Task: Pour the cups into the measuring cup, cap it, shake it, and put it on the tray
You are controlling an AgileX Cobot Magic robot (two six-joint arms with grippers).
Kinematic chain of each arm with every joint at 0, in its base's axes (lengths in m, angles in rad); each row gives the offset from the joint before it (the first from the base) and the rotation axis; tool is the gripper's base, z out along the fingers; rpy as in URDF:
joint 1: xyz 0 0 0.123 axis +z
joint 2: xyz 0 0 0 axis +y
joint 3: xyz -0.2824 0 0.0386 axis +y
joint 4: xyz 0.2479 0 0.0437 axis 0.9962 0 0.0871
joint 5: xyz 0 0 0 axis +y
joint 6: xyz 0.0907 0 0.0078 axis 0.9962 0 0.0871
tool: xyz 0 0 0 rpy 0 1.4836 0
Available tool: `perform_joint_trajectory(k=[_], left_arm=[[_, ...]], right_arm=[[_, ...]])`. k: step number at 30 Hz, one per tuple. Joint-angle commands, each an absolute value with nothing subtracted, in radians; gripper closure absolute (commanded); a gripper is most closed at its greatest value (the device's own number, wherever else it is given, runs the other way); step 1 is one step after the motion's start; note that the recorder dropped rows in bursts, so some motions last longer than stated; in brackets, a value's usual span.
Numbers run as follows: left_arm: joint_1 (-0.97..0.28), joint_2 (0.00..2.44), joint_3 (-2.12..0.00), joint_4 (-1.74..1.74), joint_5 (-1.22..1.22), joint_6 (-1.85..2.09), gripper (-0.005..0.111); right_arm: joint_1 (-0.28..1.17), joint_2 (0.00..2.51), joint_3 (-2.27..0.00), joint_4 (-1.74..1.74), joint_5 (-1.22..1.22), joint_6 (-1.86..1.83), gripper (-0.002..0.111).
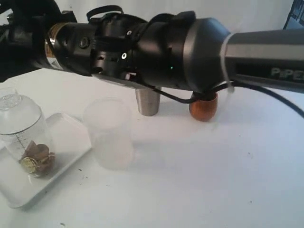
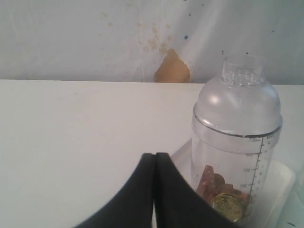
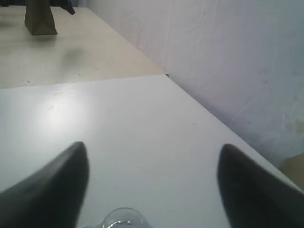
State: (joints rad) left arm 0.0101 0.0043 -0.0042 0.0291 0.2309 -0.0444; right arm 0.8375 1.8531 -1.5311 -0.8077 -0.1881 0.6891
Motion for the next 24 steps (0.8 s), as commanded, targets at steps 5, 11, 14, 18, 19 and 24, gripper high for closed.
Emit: perform_joint_trajectory(k=[5, 11, 14, 18, 19, 24], left_arm=[[0.012, 0.000, 0.000, 0.019, 0.233, -0.045, 0.107], [0.012, 0.000, 0.000, 0.019, 0.233, -0.045, 0.107], [0.012, 0.000, 0.000, 0.019, 0.233, -0.045, 0.107], [0.012, 0.000, 0.000, 0.019, 0.233, -0.045, 0.107], [0.012, 0.000, 0.000, 0.019, 0.233, -0.045, 0.107], [0.012, 0.000, 0.000, 0.019, 0.233, -0.045, 0.107]], right_arm=[[0.836, 1.697, -1.457, -0.804, 0.041, 0.740, 0.108], [0.836, 1.528, -1.329, -0.806, 0.065, 0.737, 0.108], [0.836, 1.430, -1.254, -0.809, 0.065, 0.736, 0.108], [0.836, 1.286, -1.170, -0.809, 0.065, 0.703, 0.108], [0.836, 1.257, -1.149, -0.809, 0.065, 0.701, 0.108], [0.836, 1.099, -1.088, -0.809, 0.081, 0.701, 0.108]])
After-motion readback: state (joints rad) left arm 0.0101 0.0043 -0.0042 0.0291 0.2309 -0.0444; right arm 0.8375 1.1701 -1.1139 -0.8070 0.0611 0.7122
